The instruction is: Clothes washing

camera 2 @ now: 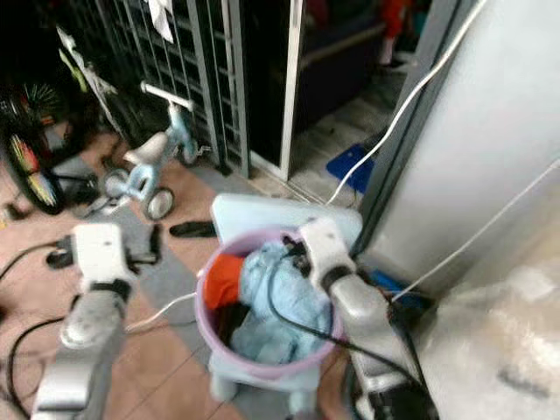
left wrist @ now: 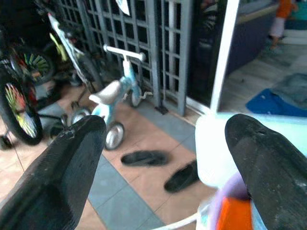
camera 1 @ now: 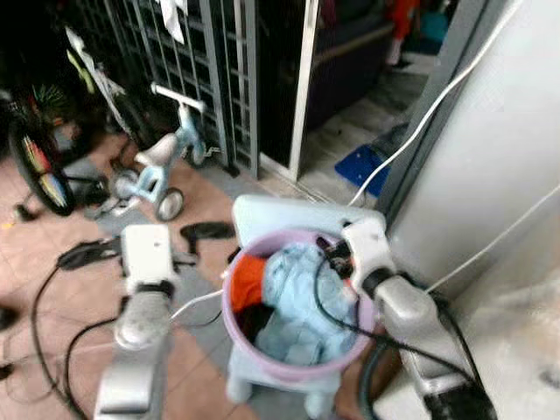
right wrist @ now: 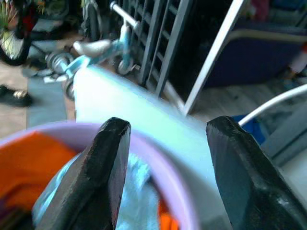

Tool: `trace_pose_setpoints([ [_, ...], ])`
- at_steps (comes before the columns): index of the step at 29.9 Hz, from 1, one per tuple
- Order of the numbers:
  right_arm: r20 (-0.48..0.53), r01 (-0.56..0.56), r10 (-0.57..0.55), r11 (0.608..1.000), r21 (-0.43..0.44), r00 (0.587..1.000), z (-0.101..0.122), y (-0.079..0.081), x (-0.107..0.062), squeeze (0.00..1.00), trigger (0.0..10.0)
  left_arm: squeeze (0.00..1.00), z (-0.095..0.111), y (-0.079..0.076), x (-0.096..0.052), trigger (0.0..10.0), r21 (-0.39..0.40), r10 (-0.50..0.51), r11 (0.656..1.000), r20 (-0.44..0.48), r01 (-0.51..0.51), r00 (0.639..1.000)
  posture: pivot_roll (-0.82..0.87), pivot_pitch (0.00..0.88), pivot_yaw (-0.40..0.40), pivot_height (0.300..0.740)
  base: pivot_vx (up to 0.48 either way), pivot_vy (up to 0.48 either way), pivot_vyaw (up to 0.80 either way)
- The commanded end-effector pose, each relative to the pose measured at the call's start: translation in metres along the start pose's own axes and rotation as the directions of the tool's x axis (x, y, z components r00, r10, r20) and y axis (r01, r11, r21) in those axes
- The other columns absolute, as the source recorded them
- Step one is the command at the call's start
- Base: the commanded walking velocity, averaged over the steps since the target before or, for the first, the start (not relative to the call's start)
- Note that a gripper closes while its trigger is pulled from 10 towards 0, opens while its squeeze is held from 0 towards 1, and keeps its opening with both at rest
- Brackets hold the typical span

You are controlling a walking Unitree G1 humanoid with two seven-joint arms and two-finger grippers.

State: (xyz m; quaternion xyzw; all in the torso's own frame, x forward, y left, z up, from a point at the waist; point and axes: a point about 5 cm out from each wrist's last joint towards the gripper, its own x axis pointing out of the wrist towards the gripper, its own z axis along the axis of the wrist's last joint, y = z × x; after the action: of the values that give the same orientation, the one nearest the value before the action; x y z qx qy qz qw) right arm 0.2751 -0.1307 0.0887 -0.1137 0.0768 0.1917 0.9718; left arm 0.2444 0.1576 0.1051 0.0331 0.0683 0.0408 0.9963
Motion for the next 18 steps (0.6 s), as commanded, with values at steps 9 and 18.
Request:
trace_pose_setpoints([
  [9,0.008,-0.049,0.049,0.999,0.008,0.999,0.004,0.015,0.004,0.0,10.0,0.0,-0.006,0.019,-0.007,10.0,0.032,0.079,0.996,-0.028,-0.078,0.997,-0.01,0.0,0.006,0.74,0.0,0.0,0.0],
  [18,-0.18,-0.176,0.186,0.982,0.069,0.966,-0.019,0.035,0.011,0.0,10.0,0.0,-0.022,0.039,-0.029,10.0,0.11,0.166,0.982,-0.122,-0.153,0.979,0.05,0.017,-0.026,0.74,0.0,0.0,0.0],
])
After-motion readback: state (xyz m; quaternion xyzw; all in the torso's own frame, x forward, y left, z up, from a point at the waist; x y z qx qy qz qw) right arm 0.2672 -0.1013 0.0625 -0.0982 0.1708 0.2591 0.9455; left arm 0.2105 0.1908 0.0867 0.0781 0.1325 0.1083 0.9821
